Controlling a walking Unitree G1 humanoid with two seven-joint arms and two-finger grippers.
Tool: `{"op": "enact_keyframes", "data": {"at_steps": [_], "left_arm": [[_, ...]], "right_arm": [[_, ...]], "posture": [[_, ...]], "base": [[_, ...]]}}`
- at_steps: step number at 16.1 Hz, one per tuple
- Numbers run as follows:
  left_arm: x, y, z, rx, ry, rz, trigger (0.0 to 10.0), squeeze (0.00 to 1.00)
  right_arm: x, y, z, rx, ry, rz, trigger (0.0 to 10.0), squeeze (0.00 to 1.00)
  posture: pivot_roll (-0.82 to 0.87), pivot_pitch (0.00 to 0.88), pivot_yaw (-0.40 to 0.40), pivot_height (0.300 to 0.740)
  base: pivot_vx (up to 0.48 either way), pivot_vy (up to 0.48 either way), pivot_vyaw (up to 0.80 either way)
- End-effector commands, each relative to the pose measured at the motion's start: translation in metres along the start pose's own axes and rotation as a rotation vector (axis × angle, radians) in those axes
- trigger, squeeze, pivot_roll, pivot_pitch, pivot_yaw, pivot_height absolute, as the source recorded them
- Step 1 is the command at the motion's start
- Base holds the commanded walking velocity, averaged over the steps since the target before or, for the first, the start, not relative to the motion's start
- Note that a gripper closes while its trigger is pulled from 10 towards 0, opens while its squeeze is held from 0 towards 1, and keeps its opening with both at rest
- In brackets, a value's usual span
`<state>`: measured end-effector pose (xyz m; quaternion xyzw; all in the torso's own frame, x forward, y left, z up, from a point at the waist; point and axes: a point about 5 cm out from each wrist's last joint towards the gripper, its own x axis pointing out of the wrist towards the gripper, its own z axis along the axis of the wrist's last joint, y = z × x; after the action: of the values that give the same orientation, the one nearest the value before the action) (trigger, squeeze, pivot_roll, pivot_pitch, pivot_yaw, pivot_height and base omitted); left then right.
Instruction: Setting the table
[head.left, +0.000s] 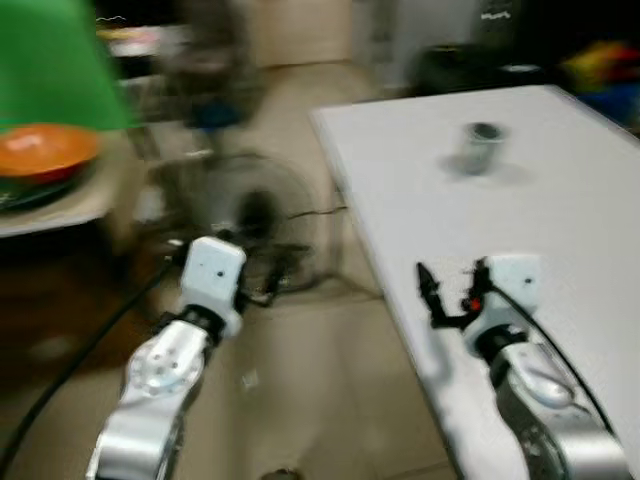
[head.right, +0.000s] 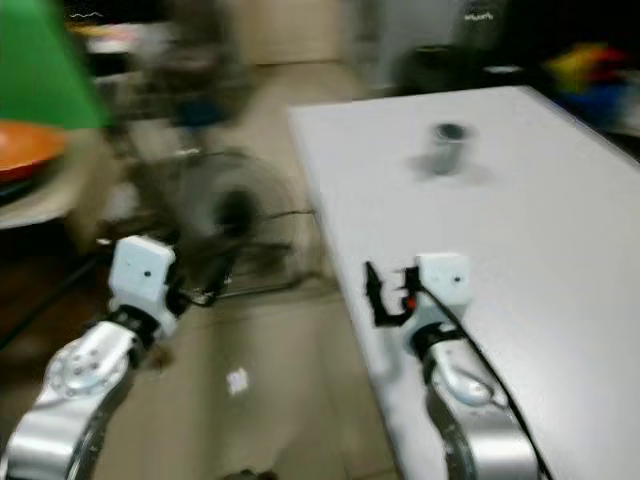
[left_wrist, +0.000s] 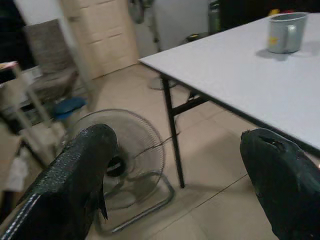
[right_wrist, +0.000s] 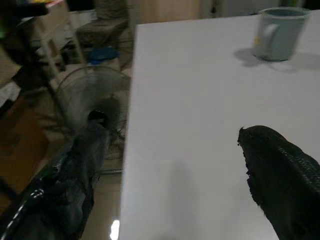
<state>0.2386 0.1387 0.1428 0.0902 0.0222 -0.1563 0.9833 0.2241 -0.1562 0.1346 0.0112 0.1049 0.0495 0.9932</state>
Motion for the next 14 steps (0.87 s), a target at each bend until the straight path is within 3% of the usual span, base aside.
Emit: {"op": "enact_keyframes", "data": {"at_steps": [1,14], "left_arm": [[-0.0009,0.0056,0.0036,0.016,-0.009,0.019,10.0,0.0],[-0.0016,0.0068,0.0047,0.014,-0.008,0.02,10.0,0.0]], "right_arm": [[0.0007,0.0027,0.0032,0.004,-0.023,0.008,10.0,1.0],[0.0039,0.0062,0.0025,-0.007,-0.031,0.007,10.0,1.0]], "posture": [[0.11,0.0,0.04,0.74],[0.12,0.0,0.03,0.74]], "base": [[0.0,0.24,0.0],[0.0,0.278,0.0]]}}
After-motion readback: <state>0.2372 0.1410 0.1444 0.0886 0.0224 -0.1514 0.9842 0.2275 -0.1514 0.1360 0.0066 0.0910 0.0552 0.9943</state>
